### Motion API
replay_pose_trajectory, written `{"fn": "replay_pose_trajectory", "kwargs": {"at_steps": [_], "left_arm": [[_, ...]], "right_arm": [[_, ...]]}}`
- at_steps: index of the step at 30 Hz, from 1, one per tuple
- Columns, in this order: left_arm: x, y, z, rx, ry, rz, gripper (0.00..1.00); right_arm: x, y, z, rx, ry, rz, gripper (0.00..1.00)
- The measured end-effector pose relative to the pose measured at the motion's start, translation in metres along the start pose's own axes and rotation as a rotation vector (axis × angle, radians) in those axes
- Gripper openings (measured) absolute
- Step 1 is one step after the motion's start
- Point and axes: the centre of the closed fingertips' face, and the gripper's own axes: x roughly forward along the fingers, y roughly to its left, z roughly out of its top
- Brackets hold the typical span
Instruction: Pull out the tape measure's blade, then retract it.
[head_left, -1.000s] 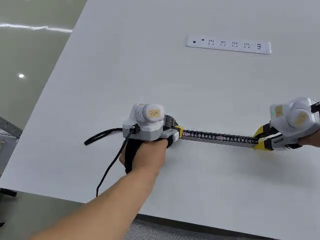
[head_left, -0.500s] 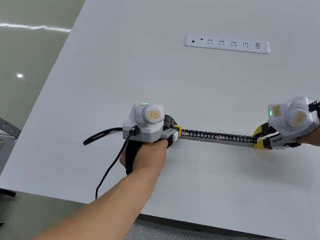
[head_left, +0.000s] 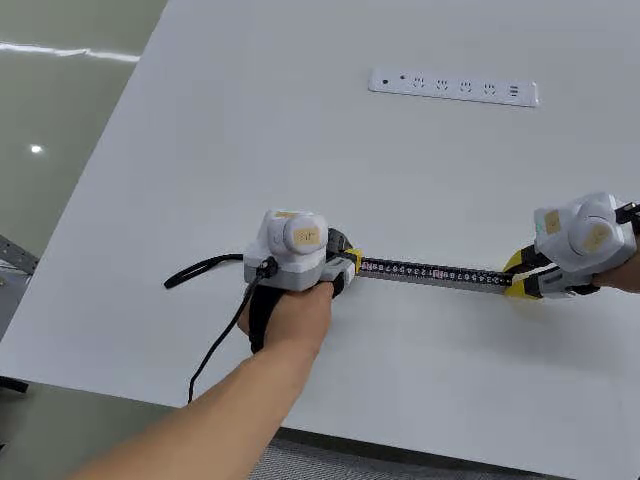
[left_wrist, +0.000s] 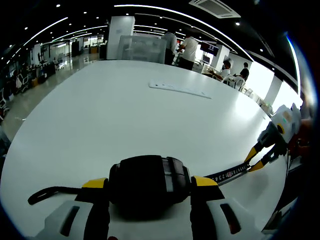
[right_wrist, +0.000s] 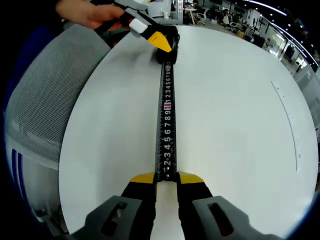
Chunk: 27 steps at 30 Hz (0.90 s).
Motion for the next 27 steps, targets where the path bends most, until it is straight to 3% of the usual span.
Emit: {"fn": "replay_pose_trajectory", "kwargs": {"at_steps": [14,27], "left_arm": [[0.0,0.001,0.001,0.028,-0.019,-0.02,0.59],[-0.002,0.002,0.001,0.009,-0.029,-0.039,0.58]], "right_arm": [[0.002,0.001,0.003,0.009,-0.011,-0.018,0.11],[0.006,0.0,0.015,-0.001,-0.029,-0.029,0.11]]}}
